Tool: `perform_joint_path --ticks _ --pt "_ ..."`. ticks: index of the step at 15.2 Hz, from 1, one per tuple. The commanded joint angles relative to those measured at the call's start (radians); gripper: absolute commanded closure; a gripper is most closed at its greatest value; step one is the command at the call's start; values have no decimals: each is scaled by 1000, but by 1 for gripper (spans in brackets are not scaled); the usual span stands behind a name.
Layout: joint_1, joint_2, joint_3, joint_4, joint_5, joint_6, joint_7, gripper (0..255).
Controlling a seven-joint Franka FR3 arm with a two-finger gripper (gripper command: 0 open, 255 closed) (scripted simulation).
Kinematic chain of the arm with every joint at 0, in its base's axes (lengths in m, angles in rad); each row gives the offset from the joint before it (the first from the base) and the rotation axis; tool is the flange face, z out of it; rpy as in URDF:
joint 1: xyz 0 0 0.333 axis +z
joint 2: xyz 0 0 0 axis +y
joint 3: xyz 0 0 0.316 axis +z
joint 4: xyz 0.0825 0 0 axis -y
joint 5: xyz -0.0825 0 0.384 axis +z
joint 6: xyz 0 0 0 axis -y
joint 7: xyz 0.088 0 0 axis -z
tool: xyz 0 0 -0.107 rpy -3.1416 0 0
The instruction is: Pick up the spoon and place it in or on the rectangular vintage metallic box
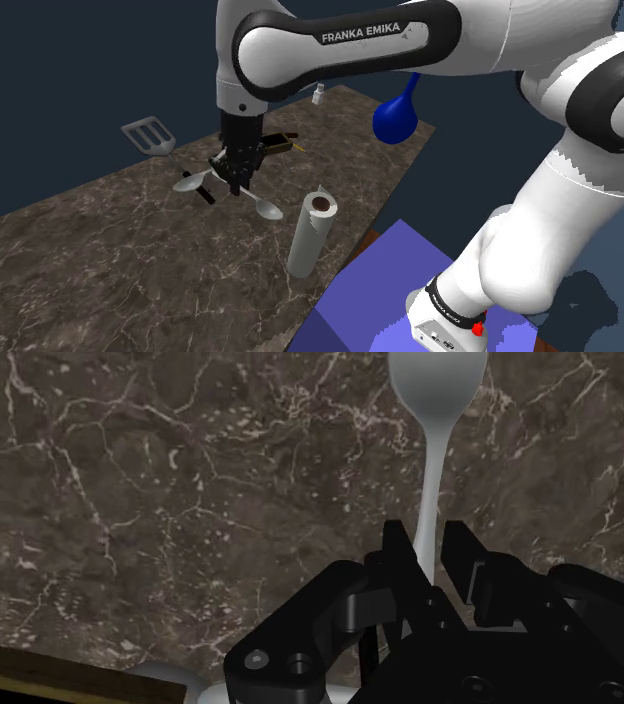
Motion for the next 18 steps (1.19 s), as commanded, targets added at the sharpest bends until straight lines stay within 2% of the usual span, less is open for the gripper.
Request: perform_joint_path --ticks 1,10,18 --pt "1 -2 1 10 0 -12 3 255" --pt "-84 149 -76 230 -56 -112 -136 255" --pt "-140 355 -129 551 -106 -248 -241 255"
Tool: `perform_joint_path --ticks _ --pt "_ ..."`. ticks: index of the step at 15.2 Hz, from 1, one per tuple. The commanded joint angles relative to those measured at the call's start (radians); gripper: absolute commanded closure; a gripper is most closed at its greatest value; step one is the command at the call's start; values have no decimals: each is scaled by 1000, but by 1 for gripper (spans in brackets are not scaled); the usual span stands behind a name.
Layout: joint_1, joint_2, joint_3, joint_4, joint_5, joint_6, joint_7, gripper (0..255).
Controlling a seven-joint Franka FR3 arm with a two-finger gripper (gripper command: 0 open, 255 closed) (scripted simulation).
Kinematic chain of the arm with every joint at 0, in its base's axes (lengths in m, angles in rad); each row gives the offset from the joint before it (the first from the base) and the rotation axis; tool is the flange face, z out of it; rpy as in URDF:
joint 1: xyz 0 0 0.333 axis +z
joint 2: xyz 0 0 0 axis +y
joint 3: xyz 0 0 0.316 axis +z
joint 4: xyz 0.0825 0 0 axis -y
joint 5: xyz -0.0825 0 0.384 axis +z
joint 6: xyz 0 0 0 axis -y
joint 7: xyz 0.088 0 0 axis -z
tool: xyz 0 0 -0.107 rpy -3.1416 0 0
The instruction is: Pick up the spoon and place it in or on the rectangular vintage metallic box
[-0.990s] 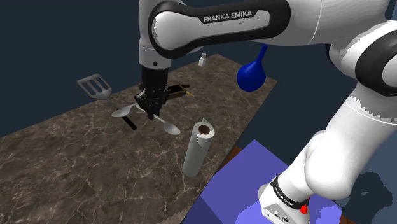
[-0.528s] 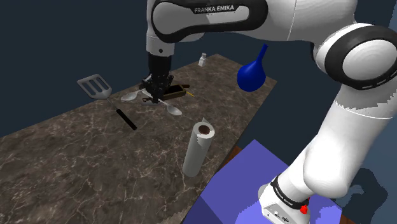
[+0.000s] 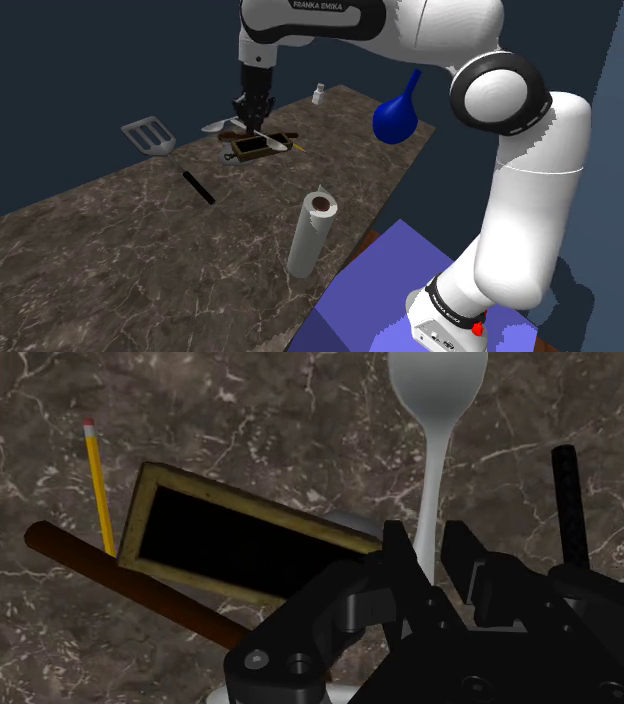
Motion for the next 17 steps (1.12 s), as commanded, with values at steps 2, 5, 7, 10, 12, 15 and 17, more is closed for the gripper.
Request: perform_joint_path --ticks 2,5,7,10,12,15,17 --pt "-15 97 -17 156 -19 -66 -36 255" --pt "-21 282 -39 472 -46 -203 -80 255" --pt "-25 269 -39 423 -44 -167 -83 255" --pt "-31 257 -39 361 -43 -118 -87 255" --pt "-33 252 -40 326 -42 -87 -90 255" --pt "-37 249 -40 279 -42 -45 -93 255" --pt "-39 248 -41 252 -42 -18 -96 255"
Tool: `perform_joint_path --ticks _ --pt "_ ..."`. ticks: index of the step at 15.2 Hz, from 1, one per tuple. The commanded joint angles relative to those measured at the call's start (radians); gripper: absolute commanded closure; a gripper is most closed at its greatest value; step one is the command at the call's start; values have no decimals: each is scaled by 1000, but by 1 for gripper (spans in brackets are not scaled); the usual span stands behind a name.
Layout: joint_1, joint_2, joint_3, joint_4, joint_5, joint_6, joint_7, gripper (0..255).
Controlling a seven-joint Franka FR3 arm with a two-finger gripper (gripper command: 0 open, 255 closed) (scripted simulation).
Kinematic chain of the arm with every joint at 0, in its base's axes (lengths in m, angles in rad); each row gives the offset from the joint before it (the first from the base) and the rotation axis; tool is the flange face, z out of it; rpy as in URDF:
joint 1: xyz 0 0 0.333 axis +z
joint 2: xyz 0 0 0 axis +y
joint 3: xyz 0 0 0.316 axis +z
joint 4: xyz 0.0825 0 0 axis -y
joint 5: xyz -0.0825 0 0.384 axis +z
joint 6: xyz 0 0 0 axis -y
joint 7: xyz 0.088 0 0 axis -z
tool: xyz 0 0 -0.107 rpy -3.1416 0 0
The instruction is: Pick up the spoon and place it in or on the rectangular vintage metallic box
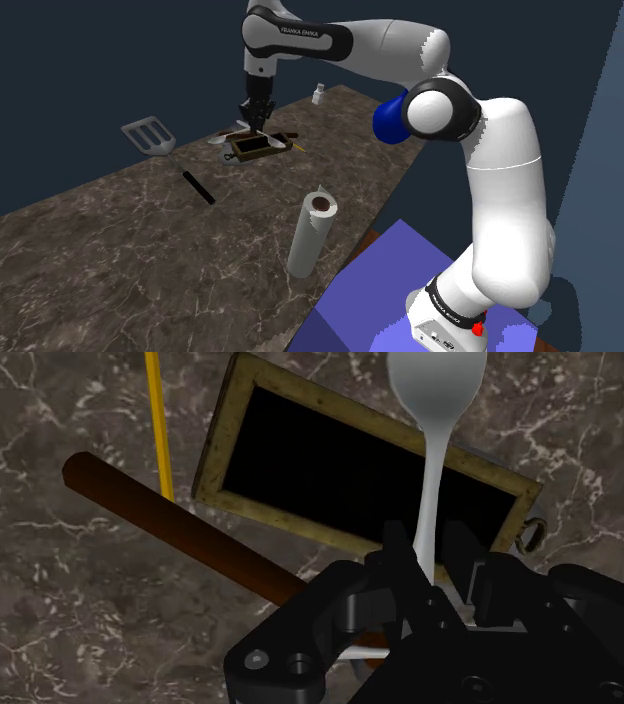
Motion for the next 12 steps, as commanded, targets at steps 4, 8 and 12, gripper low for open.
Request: perform_joint_path --ticks 4,8,12 --pt "-5 -5 -1 -71 1 65 -5 255" --pt "-5 -5 -1 -70 1 65 -5 255" --pt "-5 -5 -1 -70 1 65 -5 0"
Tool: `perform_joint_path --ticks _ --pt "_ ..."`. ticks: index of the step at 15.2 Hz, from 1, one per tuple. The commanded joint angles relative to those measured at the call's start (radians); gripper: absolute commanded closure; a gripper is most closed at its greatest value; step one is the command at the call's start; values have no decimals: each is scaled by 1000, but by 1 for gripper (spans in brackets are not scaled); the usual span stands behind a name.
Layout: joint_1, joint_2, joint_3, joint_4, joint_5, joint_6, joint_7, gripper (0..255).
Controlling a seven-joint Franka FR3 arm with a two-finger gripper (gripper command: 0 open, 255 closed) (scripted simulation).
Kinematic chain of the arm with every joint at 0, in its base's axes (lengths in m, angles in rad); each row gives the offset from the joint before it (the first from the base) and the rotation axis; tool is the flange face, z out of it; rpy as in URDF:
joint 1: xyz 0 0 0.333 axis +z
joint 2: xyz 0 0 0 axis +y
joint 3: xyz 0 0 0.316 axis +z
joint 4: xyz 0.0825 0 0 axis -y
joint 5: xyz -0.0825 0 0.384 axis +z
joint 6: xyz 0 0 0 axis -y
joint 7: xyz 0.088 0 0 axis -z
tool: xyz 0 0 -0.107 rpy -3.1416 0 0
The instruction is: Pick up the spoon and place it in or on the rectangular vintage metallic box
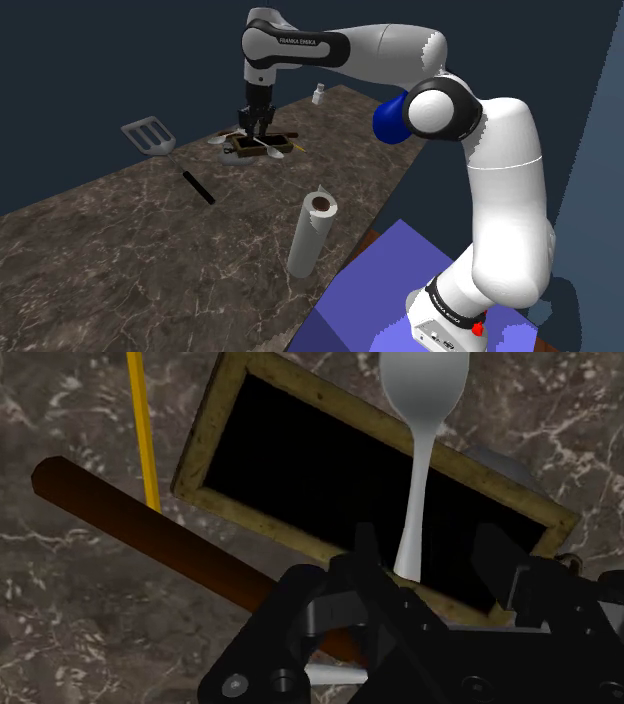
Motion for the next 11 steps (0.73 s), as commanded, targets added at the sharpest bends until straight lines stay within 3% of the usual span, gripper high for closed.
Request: perform_joint_path --ticks 1,5,9,11 --pt "0 0 0 0 0 0 0 0" --pt "0 0 0 0 0 0 0 0" --pt "11 53 -3 215 -7 -163 3 0" --pt "10 52 -3 215 -6 -162 3 0"
